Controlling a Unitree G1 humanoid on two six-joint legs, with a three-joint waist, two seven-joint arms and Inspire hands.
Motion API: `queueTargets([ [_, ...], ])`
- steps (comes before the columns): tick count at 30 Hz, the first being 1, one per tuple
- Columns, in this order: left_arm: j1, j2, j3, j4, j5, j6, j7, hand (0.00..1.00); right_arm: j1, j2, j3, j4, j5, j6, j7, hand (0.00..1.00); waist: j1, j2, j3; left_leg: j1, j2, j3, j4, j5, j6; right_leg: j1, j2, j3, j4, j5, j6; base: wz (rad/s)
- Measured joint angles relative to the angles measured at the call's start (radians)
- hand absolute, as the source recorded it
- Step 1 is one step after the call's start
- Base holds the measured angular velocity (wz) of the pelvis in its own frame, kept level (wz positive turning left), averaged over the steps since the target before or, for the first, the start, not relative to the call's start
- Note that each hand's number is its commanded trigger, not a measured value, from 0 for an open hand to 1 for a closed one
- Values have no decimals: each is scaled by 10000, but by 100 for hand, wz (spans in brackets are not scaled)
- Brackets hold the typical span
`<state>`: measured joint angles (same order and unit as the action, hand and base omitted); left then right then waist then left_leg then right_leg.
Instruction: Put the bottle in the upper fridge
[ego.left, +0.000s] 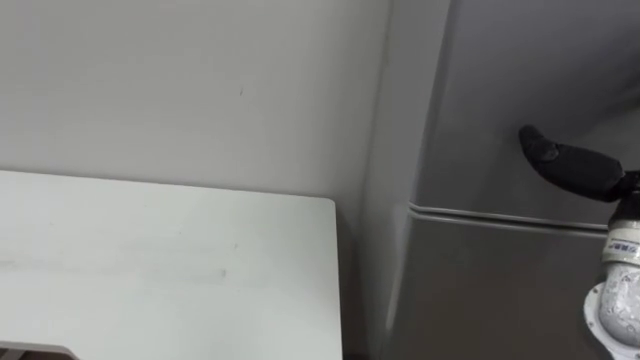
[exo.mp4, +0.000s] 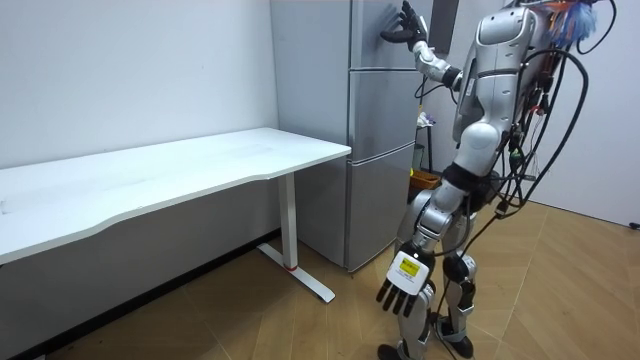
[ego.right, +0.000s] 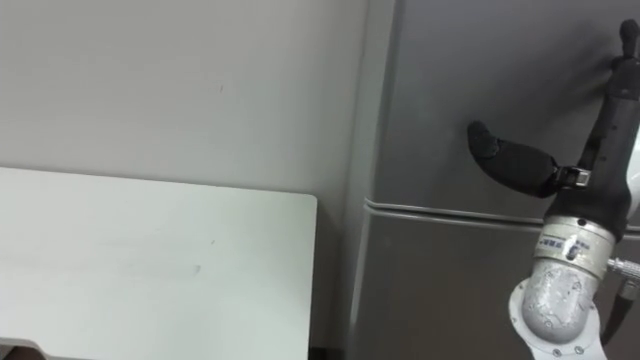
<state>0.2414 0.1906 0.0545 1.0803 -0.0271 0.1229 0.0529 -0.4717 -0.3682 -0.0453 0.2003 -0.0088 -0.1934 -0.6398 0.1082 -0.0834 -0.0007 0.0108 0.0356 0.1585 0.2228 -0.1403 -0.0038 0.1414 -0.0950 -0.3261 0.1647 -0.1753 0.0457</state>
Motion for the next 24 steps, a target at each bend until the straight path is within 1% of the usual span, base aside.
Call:
queueTargets([
  [6,-2,0,-15,8,-5,-3,37,0,0,-25,-1,86,48,-23,-31,0,-105,-14,9,2,-72,-103,-12,14,25,45,-55,-92,-1,-3,6,5],
  [11,-3,3,-12,9,-4,-6,49,0,-1,-59,-3,132,56,-87,-37,0,-204,-49,42,-27,-116,-162,-9,14,43,43,-89,-100,8,-42,75,4],
  [13,-38,3,-12,8,-2,-8,56,0,0,-59,-41,61,64,-155,-36,0,-246,-43,46,-88,-122,-212,4,14,40,14,-91,-192,5,-68,118,6],
  [16,-44,1,-12,7,-4,-76,132,0,13,-59,-68,-48,245,-272,-12,0,-258,7,61,-69,-122,-216,8,22,49,-1,-90,-202,0,-69,119,1],
  [19,-37,0,2,-5,-1,-188,245,0,35,-59,-101,-356,820,-297,68,0,-349,57,52,-86,-127,-228,15,28,59,-7,-92,-231,-5,-60,108,0],
  [21,11,0,17,-99,6,-212,258,0,62,-59,-168,-584,1293,-293,166,0,-414,79,46,-78,-129,-228,9,29,60,3,-92,-241,-8,-23,47,0],
  [22,106,0,21,-216,6,-235,258,0,63,-59,-218,-623,1503,-317,220,0,-486,98,34,-63,-130,-229,4,29,60,25,-90,-247,-27,-7,23,0],
  [24,155,-3,23,-240,1,-355,258,0,74,-90,-412,-649,1783,-336,242,0,-508,123,0,-40,-130,-238,-16,29,58,59,-79,-251,-91,20,26,0],
])
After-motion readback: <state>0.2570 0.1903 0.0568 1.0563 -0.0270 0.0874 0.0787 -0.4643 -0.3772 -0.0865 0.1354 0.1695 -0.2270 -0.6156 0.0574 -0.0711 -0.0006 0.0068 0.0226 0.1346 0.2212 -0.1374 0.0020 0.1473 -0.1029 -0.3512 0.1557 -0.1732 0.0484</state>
